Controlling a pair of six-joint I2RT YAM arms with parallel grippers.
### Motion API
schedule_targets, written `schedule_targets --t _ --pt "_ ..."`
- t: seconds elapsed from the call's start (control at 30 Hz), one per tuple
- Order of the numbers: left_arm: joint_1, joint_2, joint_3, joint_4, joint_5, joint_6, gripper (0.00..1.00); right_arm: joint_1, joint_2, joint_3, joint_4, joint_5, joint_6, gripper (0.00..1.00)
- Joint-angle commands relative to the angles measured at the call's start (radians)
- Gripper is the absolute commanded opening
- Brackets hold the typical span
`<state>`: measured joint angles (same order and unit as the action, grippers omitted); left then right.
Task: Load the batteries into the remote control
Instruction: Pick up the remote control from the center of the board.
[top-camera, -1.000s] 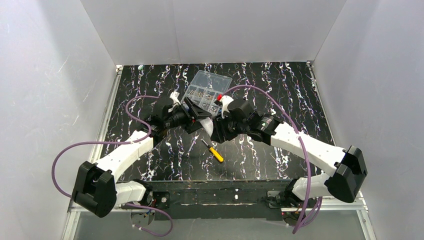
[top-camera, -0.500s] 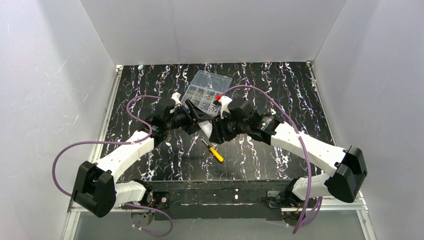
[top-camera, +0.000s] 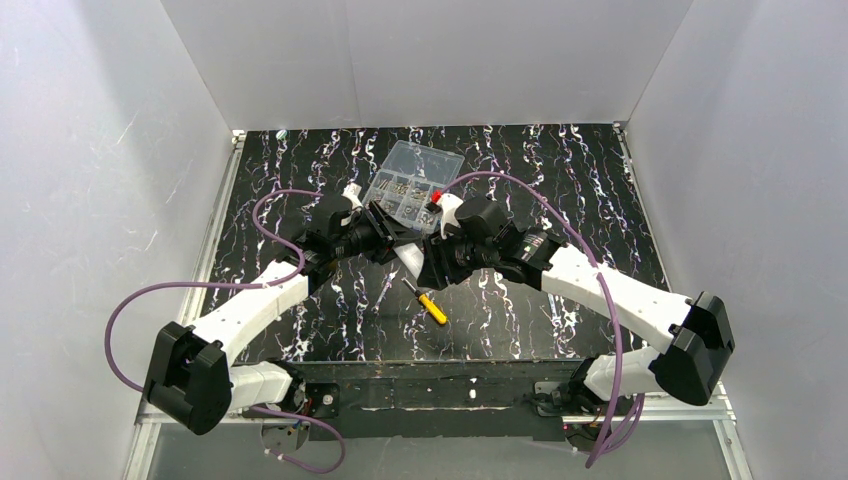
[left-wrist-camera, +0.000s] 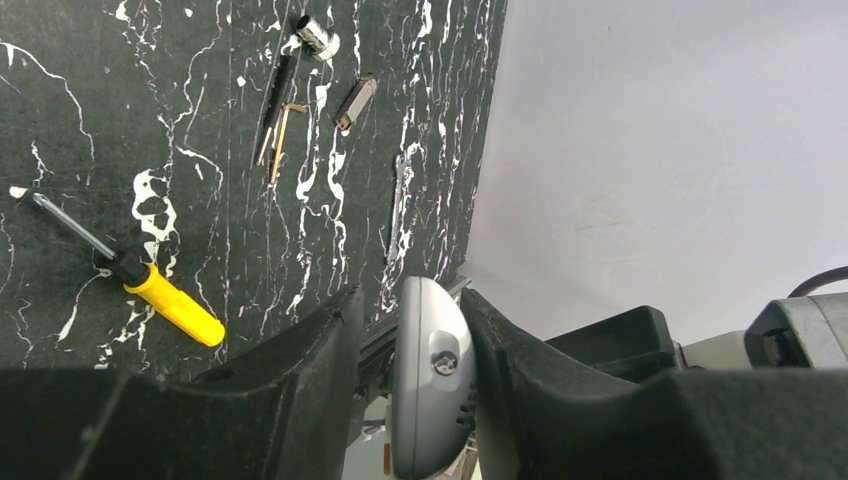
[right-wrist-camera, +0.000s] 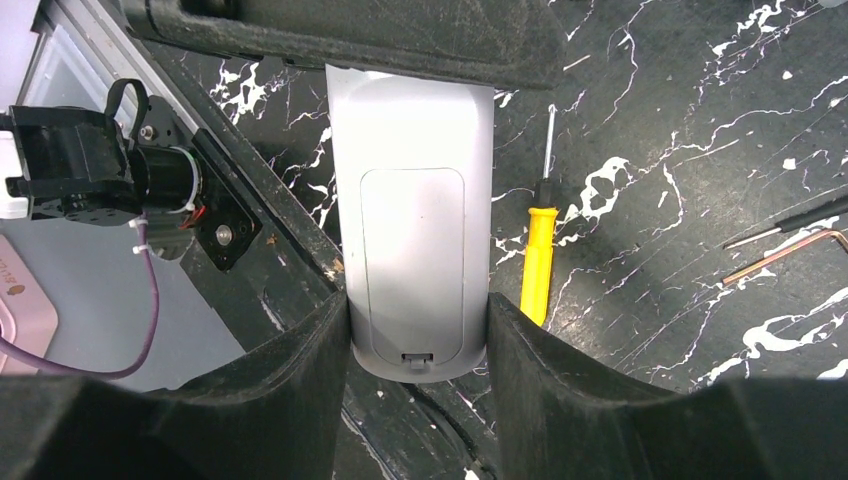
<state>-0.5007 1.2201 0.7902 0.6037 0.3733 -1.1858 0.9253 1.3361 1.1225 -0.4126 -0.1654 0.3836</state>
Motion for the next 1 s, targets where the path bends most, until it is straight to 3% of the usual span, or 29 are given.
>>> schedule_targets --t 0.0,0.27,0.47,0.7,0.97 --pt "-0.007 -0.013 0.042 -0.008 0.001 0.006 0.36 0.004 -0.025 0.004 0.058 -0.009 0.004 0.01" --pt "-0.012 -0.032 0.03 -0.019 0.005 0.011 0.18 0.003 -0.028 0.007 0.068 0.038 0.022 0.01" --pt "-0.018 -0.039 0.016 -0.006 0.019 0.011 0.31 0.004 -0.028 0.013 0.077 0.05 0.027 0.01" --pt "-0.022 -0.041 0.023 -0.012 0.033 0.018 0.35 0.004 -0.026 0.01 0.07 0.059 0.026 0.01" --pt "-0.025 -0.035 0.034 -0.025 0.033 0.021 0.11 0.004 -0.042 0.001 0.067 0.06 0.017 0.01"
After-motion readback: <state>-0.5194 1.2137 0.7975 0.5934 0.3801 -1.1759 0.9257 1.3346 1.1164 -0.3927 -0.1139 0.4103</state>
